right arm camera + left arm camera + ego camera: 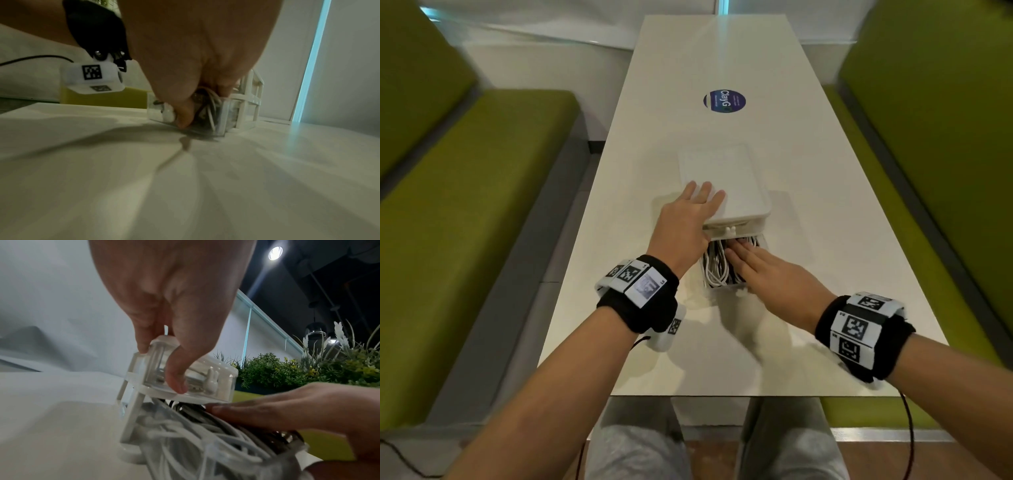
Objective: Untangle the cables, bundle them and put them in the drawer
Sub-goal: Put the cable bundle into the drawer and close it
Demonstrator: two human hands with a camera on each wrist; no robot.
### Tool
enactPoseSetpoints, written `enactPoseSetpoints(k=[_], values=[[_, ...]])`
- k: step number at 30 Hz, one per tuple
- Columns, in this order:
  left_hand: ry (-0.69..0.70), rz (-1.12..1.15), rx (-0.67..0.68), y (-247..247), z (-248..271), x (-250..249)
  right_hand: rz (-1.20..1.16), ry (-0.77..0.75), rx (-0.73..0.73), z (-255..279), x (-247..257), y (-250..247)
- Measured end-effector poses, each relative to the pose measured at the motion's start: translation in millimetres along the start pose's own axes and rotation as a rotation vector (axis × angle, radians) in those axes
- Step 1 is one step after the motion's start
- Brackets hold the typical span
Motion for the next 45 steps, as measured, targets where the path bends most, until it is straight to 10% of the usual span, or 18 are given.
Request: enactPoseSetpoints(k=[27, 39, 45], values=[[-0.099, -0.034, 0.156, 1, 12, -3, -0.197, 0.196, 0.081, 9, 13, -10], [-0.305, 0.436, 0.149, -8, 42, 30, -0.758, 0.652, 0.075, 44, -53, -4], [-0.409, 0.672, 0.290, 36, 67, 31, -1.128, 0.558, 0.156, 6, -49, 12]])
Point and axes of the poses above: each hand's wrist, its own z-axis away from the middle knuckle, its own y-axis out of the palm, x = y × z, the point moved 9 cm from there along -z, towards the middle knuckle, and after that the axes turned 5 degrees about z, right-handed, at the moved point
